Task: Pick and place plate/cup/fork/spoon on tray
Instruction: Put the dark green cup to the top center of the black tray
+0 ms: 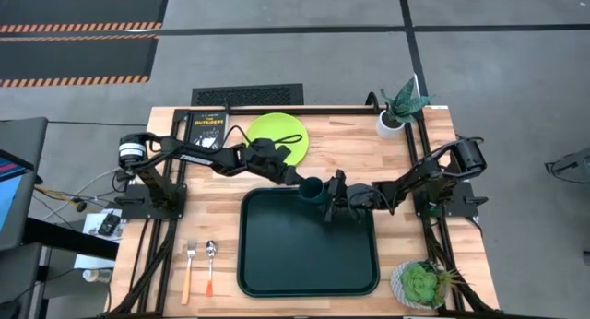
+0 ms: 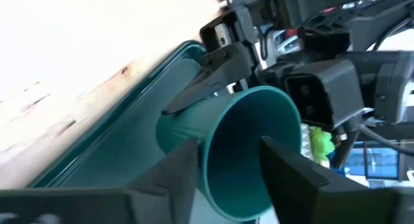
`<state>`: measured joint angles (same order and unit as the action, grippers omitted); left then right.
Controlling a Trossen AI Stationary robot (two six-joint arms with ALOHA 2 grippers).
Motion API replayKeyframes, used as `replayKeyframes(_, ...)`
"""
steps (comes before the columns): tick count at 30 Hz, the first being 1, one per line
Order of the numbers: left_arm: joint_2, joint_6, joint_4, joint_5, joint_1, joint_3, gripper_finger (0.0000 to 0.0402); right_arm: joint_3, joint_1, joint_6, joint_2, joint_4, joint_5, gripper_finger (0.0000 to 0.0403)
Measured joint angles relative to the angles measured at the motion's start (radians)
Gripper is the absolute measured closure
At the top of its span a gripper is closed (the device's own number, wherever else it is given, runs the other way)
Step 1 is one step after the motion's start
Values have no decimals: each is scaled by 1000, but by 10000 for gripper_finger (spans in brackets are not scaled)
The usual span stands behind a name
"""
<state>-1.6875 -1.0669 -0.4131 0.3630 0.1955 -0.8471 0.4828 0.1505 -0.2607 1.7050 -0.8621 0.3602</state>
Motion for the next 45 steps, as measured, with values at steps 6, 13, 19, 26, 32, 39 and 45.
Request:
replayKeyframes(6,0,23,17,0,-1,0,337,0,0,0,0,-1,-2,85)
replayKeyframes(13,0,38,37,-1,-14,-1,355,0,0,0,0,3,-6,85)
replayKeyframes(19,0,61,45,-8,-20,-2,317,0,0,0,0,4,-1,85)
replayKeyframes(26,0,60,65,12,-22,-2,268,0,-2,-4,0,4,13,85)
replayKeyframes(32,0,60,66,-17,-19,-2,301,0,-2,-4,0,3,10,85)
replayKeyframes(39,1,61,104,-15,-18,-2,393,0,0,1,0,3,5,85)
replayKeyframes(45,1,57,130,-11,-19,-2,398,2,-1,-28,0,10,-13,85)
